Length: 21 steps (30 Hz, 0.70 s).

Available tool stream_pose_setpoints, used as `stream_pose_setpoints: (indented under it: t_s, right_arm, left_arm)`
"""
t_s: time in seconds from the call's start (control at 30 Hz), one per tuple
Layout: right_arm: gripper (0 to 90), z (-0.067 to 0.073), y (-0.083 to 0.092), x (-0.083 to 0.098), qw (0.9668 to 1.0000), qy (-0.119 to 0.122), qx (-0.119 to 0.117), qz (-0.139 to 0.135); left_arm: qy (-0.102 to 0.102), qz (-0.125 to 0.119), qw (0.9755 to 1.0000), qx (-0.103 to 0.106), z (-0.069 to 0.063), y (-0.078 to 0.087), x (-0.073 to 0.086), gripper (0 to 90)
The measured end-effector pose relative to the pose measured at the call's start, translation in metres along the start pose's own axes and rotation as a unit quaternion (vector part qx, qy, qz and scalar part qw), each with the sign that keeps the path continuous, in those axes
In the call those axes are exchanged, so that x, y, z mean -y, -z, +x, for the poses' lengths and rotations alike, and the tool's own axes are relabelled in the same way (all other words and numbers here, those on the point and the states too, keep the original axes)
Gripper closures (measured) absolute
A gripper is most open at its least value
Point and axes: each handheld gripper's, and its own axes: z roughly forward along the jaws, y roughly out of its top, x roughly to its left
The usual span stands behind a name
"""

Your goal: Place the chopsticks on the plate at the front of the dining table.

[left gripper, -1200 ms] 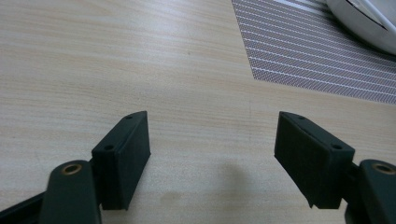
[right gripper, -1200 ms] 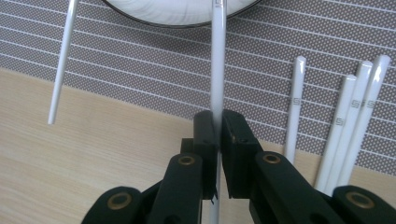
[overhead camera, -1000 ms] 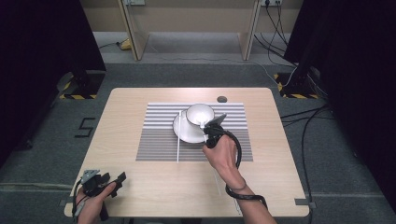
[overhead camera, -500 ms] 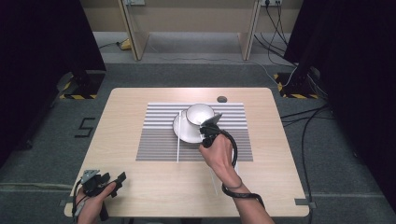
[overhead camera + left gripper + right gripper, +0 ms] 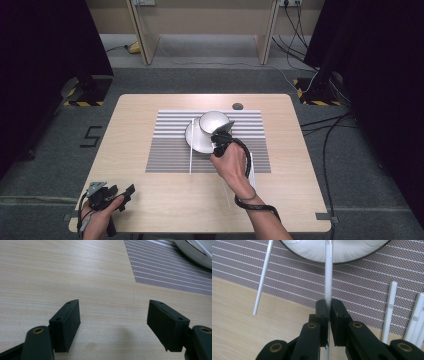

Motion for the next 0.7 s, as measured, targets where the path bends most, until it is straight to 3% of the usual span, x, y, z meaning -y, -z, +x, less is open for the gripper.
stream_pose_setpoints:
  t_s: [0.7]
  right_arm:
    - [85.5, 0.006, -0.006, -0.011, 1.0, -0.001, 0.0, -0.003]
  left_arm:
    - [0.0, 0.0, 1.0, 0.001, 0.0, 0.0, 0.0, 25.7]
